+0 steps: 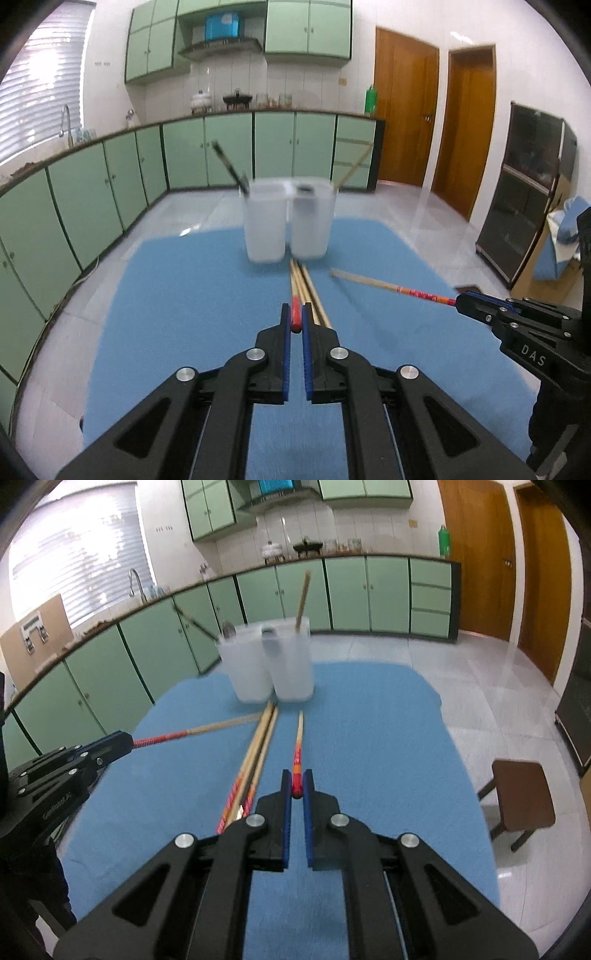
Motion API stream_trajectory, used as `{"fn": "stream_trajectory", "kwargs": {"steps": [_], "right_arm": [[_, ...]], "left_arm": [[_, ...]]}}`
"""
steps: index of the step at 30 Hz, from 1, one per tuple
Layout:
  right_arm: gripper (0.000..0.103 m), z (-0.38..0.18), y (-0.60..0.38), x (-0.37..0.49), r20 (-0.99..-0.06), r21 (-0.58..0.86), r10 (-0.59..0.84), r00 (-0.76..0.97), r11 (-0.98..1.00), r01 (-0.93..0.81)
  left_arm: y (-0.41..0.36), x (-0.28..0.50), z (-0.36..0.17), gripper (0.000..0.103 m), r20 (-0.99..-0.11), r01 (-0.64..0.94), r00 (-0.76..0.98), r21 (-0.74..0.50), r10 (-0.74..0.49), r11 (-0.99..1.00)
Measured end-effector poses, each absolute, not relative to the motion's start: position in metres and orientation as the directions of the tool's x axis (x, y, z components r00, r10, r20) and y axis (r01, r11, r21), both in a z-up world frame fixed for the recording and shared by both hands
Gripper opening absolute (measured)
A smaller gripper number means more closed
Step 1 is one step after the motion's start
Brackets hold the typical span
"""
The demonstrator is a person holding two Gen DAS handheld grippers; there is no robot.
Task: Organize utensils
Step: 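Lift the red-patterned chopstick with the right tool while the left lifts the red chopstick toward the holder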
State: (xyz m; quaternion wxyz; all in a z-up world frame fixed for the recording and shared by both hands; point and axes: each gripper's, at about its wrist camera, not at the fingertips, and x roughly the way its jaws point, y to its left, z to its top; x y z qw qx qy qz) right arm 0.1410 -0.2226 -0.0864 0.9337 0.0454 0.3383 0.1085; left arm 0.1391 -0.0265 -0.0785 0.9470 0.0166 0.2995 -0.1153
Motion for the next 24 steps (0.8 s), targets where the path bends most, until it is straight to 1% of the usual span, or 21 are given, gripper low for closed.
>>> {"fn": "stream_trajectory", "kwargs": {"steps": [4,9,14,18,24], "right_arm": [[0.005,-0.053,-0.23,0.147,-0.566,0.166,0.259,0.783,0.966,-0.199],[0.005,-0.019,-0.23,0.161,-0.516,0.17,0.294,0.805,0.956,-0.24],[0.005,0.009,-0.224,0.183,-0.504,0.139,0.309,0.806,0.951,-0.278],[0.005,0.027,-0.221,0.197,-0.489,0.146,0.338,0.804,0.94,-0.307],[0.005,0.065,-0.22,0.222,-0.439,0.141,0.366,0.82,0.93,-0.339]], "left_arm": [[-0.019,0.144,-0.049,0.006,-0.52,0.242,0.821,-0.058,-0.236,0.969],[-0.013,0.156,-0.023,0.006,-0.48,0.251,0.839,-0.076,-0.256,0.965],[-0.009,0.171,-0.007,0.006,-0.465,0.268,0.841,-0.087,-0.277,0.959],[-0.011,0.175,0.004,0.005,-0.449,0.281,0.847,-0.077,-0.285,0.957],[-0.012,0.188,0.027,0.005,-0.406,0.303,0.859,-0.085,-0.311,0.949]]}}
